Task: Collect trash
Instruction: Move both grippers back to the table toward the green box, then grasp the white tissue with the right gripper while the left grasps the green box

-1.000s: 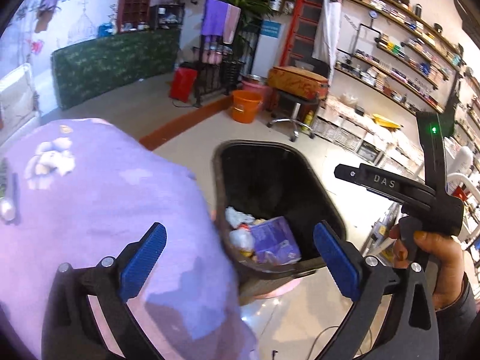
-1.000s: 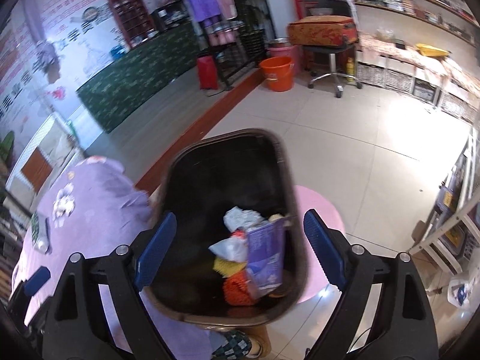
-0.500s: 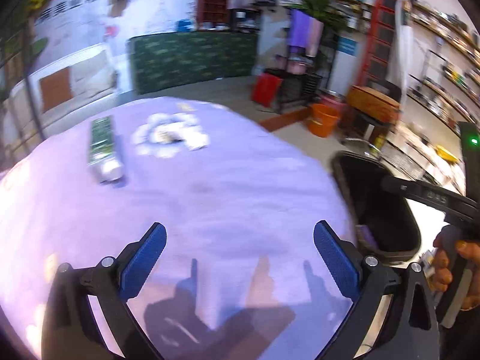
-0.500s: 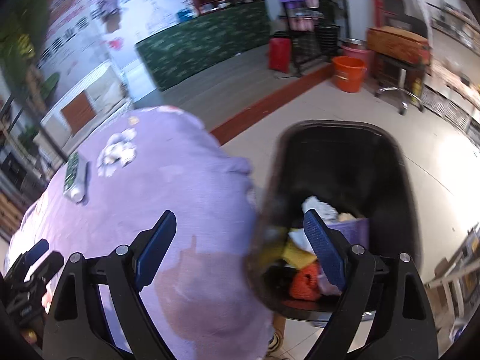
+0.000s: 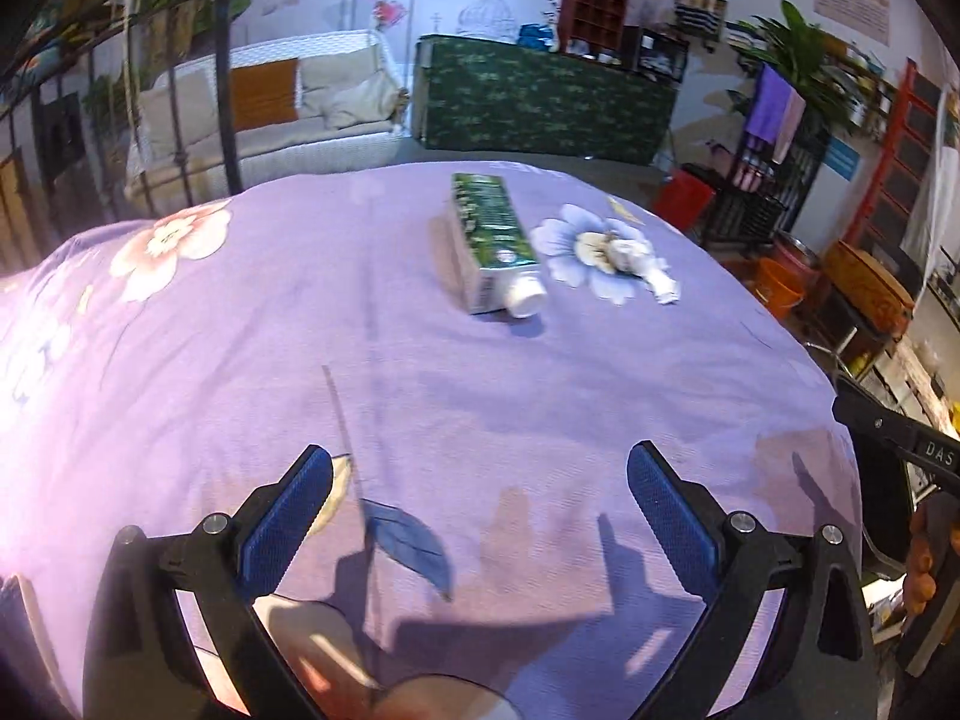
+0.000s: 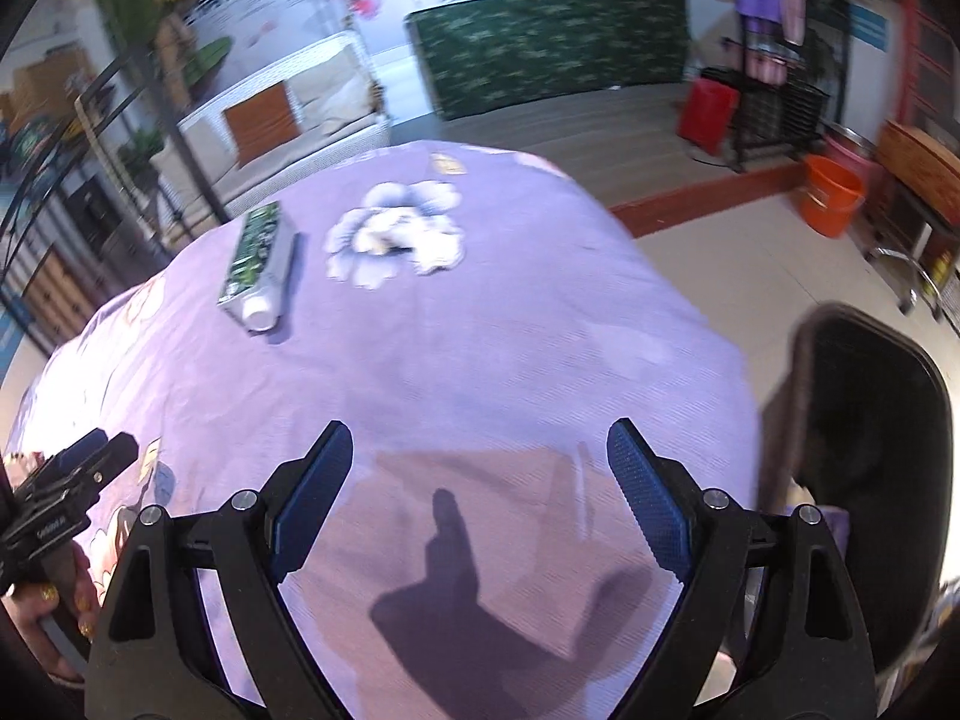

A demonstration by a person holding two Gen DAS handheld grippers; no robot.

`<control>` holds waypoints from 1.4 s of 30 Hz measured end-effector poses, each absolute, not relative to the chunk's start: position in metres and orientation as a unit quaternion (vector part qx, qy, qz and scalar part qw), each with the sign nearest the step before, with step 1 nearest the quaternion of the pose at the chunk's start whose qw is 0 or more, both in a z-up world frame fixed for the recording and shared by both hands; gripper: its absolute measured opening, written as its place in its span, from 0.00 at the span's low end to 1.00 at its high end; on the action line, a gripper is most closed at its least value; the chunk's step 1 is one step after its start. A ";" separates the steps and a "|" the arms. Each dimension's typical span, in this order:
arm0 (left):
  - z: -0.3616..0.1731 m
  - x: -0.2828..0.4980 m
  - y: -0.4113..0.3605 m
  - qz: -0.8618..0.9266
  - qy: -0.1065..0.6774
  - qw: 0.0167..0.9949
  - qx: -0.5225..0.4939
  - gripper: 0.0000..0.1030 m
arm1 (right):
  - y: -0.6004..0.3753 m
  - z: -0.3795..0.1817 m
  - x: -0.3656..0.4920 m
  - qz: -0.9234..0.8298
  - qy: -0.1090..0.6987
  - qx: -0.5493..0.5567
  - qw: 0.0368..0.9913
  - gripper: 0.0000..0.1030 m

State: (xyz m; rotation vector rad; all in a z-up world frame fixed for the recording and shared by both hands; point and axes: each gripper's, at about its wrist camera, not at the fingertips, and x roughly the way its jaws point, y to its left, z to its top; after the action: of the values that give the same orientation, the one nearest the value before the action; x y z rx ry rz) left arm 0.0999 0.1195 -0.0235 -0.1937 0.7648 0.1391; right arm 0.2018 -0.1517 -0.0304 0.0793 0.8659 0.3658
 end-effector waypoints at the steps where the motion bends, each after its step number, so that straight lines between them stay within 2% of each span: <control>1: -0.023 0.101 0.123 0.070 0.373 0.920 -0.098 0.94 | -0.144 -0.029 0.205 0.183 0.417 0.032 0.890 0.84; 13: -0.034 0.116 0.143 0.064 0.388 0.910 -0.134 0.94 | -0.055 -0.028 0.290 0.224 0.405 -0.082 0.882 0.83; 18: -0.037 0.119 0.144 0.056 0.395 0.905 -0.144 0.94 | -0.027 -0.039 0.333 0.226 0.405 -0.133 0.876 0.72; 22: -0.040 0.125 0.144 0.053 0.401 0.903 -0.146 0.94 | -0.011 -0.053 0.367 0.214 0.416 -0.150 0.871 0.67; 25: -0.042 0.129 0.143 0.050 0.407 0.900 -0.144 0.94 | -0.009 -0.063 0.385 0.203 0.426 -0.155 0.868 0.51; 26: -0.043 0.131 0.142 0.048 0.409 0.900 -0.145 0.94 | -0.010 -0.065 0.388 0.209 0.434 -0.147 0.864 0.42; 30: -0.045 0.140 0.141 0.042 0.414 0.898 -0.145 0.94 | -0.011 -0.061 0.385 0.215 0.428 -0.145 0.866 0.31; 42: -0.032 0.176 0.135 0.028 0.403 0.903 -0.147 0.94 | -0.032 -0.035 0.347 0.223 0.404 -0.114 0.880 0.30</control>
State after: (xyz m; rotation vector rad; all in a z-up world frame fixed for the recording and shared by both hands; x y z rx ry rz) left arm 0.1756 0.1348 -0.0320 -0.3048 0.8337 0.0571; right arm 0.3466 -0.0316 -0.0347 -0.2382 0.8423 0.4658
